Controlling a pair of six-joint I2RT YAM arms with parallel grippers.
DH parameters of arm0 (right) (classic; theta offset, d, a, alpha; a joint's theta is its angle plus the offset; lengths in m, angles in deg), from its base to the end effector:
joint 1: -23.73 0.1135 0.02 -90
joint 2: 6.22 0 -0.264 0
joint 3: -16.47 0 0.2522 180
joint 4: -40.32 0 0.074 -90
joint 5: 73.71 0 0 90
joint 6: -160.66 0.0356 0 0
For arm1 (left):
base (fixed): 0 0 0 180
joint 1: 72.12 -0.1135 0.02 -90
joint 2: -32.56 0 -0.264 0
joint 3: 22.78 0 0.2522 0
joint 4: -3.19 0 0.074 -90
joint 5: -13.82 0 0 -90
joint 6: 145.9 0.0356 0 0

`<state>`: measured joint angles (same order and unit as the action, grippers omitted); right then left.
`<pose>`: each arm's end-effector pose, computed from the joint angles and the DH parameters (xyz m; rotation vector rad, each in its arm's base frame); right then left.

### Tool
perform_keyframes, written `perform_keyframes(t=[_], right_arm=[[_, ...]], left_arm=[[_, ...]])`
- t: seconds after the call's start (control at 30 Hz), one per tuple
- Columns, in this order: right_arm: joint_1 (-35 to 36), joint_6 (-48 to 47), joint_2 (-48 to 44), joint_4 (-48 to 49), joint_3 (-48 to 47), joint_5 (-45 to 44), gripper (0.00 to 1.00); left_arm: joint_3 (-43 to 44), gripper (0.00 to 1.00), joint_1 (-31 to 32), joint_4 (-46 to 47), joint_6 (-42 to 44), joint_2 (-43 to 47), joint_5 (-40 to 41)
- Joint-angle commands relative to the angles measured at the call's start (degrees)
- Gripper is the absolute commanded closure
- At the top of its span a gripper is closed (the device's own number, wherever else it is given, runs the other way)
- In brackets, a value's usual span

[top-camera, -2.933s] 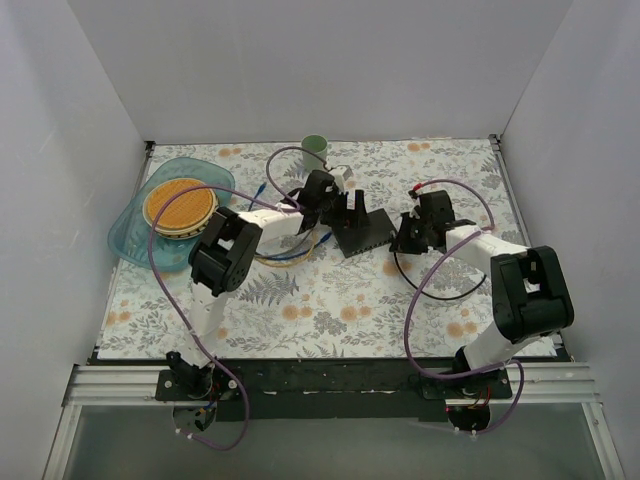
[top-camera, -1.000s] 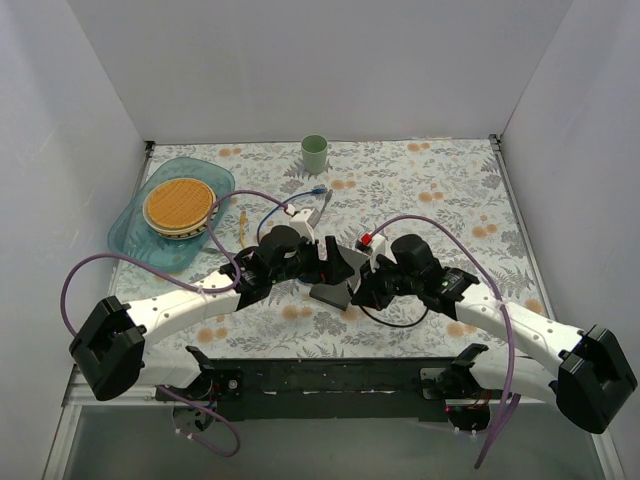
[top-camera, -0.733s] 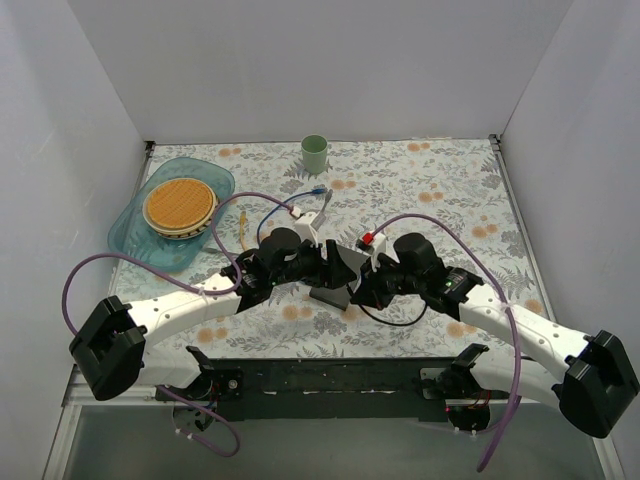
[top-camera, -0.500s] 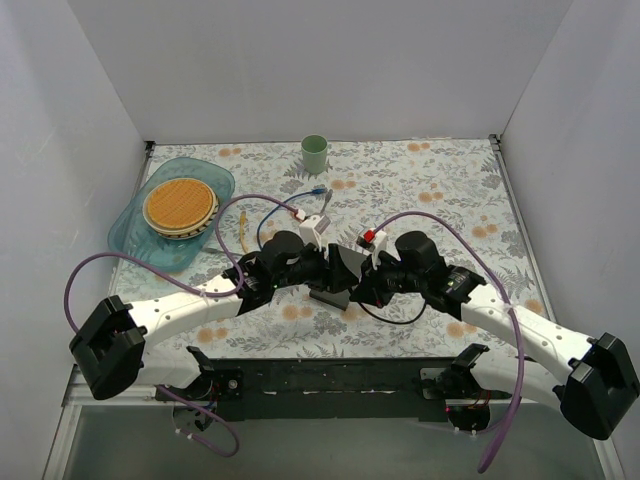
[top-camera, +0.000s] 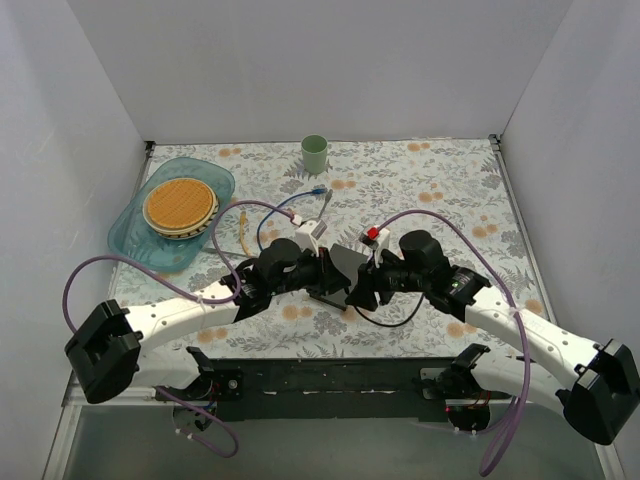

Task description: Insert the plug into the switch port

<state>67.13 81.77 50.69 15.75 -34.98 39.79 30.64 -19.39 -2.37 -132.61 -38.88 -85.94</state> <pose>0.1496 0.1610 0.2573 -0.8623 2.0325 0.9846 0.1622 -0.2231 0.2421 -0.3628 2.3461 -1.4895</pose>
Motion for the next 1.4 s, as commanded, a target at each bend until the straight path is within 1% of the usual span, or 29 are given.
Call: perform_keyframes(t=[0.0, 0.07, 0.13, 0.2, 0.43, 0.53, 0.7, 0.83, 0.9, 1.1, 1.37], right_arm=[[-1.82, 1.63, -3.02, 4.21, -2.56, 2.68, 0.35], [-3.14, 3.12, -3.64, 6.40, -1.69, 5.31, 0.34], [-5.51, 5.13, -3.56, 9.56, -0.90, 9.69, 0.34], [-7.18, 6.90, -3.47, 12.63, 0.85, 12.16, 0.35], [-7.27, 13.66, -2.68, 24.24, 5.69, 17.79, 0.39], [-7.27, 15.95, -2.59, 27.41, 7.36, 18.59, 0.42], [-7.27, 17.09, -2.76, 28.82, 8.07, 18.77, 0.44], [-7.27, 18.15, -2.15, 30.32, 8.95, 18.68, 0.51], [-7.19, 18.59, -1.97, 31.72, 9.74, 18.42, 0.52], [-7.19, 19.47, -0.92, 34.00, 10.18, 17.63, 0.59], [-7.19, 20.35, 0.66, 36.03, 10.18, 17.54, 0.60]], left_arm=[[-3.17, 1.00, 0.27, 1.98, 0.60, 5.07, 2.73], [-4.15, 1.00, 0.27, 3.21, 0.07, 7.27, 2.73], [-5.37, 1.00, 0.27, 4.01, -0.02, 8.68, 2.90], [-6.08, 1.00, 0.27, 4.80, -0.55, 10.70, 3.17], [-7.40, 1.00, 0.27, 6.56, -1.43, 13.17, 3.34], [-7.32, 1.00, 0.36, 7.00, -1.52, 13.17, 3.08], [-6.96, 1.00, 0.36, 7.09, -1.69, 12.90, 2.82], [-7.23, 1.00, 0.36, 7.96, -2.13, 12.82, 2.38], [-7.40, 1.00, 0.36, 8.23, -2.22, 12.64, 2.20], [-7.67, 1.00, 0.44, 9.19, -2.75, 12.73, 2.11], [-8.02, 1.00, 0.71, 9.90, -3.10, 12.38, 1.41]])
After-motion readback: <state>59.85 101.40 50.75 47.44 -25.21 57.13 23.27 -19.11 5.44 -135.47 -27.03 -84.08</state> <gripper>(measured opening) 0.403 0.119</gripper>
